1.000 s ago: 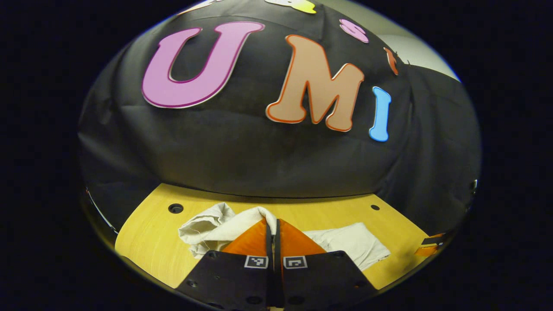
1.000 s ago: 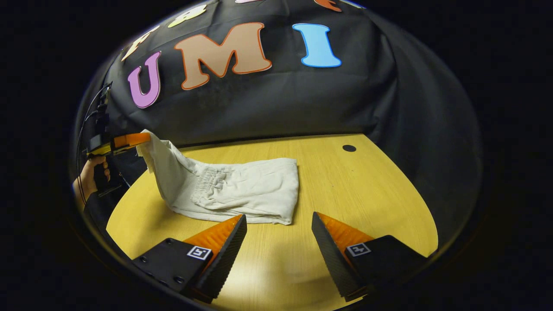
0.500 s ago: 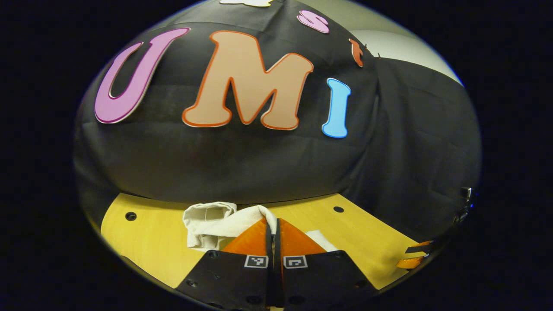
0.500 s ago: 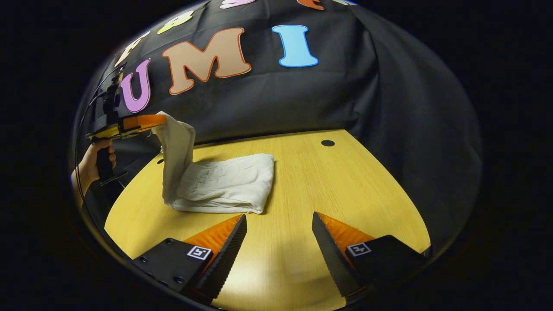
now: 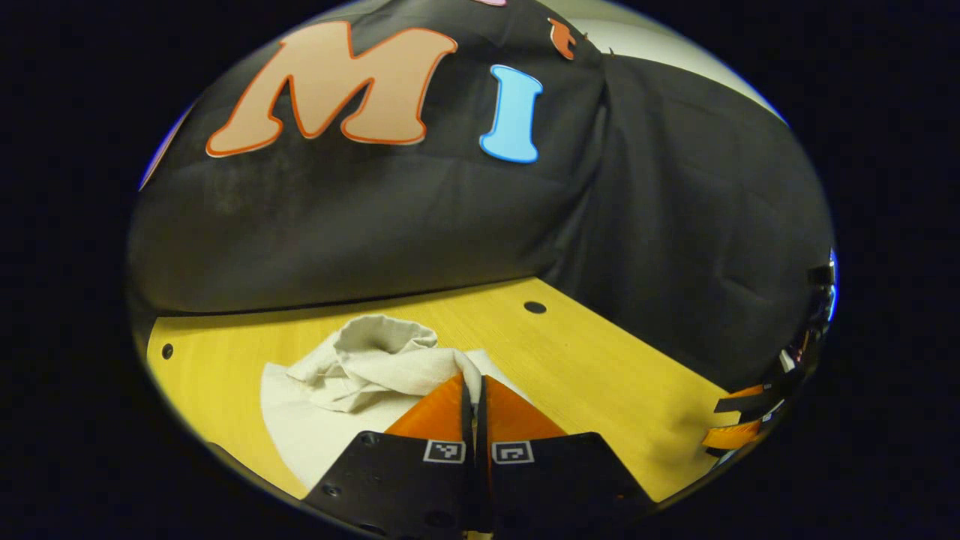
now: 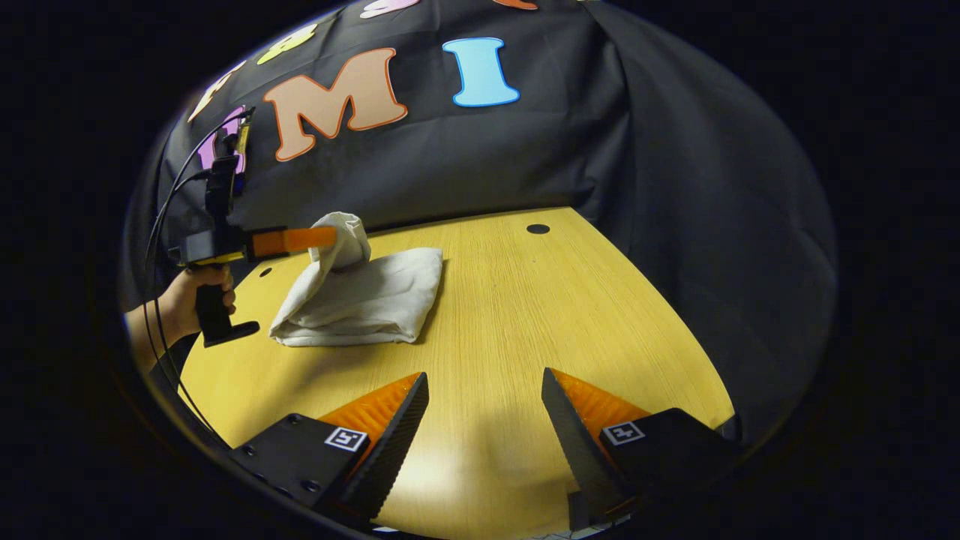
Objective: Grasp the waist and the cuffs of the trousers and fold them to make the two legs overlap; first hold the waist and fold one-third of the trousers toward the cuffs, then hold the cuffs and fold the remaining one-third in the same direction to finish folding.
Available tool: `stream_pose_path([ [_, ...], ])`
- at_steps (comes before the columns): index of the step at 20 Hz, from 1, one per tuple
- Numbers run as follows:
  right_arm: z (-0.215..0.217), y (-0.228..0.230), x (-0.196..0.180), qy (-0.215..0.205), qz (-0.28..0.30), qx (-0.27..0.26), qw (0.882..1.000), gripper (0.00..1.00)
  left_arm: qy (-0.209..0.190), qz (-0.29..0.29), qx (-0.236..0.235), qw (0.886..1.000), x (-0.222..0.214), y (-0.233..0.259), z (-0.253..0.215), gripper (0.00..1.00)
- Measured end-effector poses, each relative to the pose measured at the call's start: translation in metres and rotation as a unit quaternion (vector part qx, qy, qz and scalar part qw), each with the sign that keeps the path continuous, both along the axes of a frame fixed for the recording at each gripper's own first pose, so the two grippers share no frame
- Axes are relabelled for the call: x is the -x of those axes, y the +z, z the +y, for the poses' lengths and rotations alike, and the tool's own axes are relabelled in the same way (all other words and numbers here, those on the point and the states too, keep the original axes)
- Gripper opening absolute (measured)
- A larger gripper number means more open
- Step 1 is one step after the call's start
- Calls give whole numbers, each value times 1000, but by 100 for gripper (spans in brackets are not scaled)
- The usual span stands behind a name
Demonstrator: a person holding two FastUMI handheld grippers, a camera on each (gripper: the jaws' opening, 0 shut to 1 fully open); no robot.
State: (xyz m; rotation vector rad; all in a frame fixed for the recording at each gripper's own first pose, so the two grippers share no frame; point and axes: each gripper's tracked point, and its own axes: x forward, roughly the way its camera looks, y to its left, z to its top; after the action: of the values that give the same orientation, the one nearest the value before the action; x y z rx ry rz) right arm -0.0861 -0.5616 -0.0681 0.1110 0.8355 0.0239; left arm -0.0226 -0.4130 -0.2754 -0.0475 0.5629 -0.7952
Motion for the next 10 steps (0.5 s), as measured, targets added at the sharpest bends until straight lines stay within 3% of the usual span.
stream_pose_path([
  [2, -1, -1, 3, 5, 3, -2, 1000, 94, -10, 4, -29, 1000, 1, -11, -1, 0],
  [3, 0, -1, 4, 8, 2, -3, 1000, 98, -9, 2, -46, 999, 1, -17, 2, 0],
  [4, 0, 0, 3, 10, 1, -6, 1000, 94, -17, 4, -53, 998, 3, -20, 1, 0],
  [5, 2, 1, 2, 12, 0, -9, 1000, 98, -23, 5, -53, 998, 7, -22, 0, 7],
  [6, 3, 4, 0, 15, -4, -12, 1000, 94, -27, 5, -45, 999, 11, -17, -3, 18],
  [9, 12, 15, -13, 30, -25, -17, 999, 98, -10, -29, -39, 999, 10, -7, -2, 94],
  [10, 16, 21, -18, 38, -35, -15, 999, 98, -2, -38, -38, 999, 11, 3, 5, 94],
])
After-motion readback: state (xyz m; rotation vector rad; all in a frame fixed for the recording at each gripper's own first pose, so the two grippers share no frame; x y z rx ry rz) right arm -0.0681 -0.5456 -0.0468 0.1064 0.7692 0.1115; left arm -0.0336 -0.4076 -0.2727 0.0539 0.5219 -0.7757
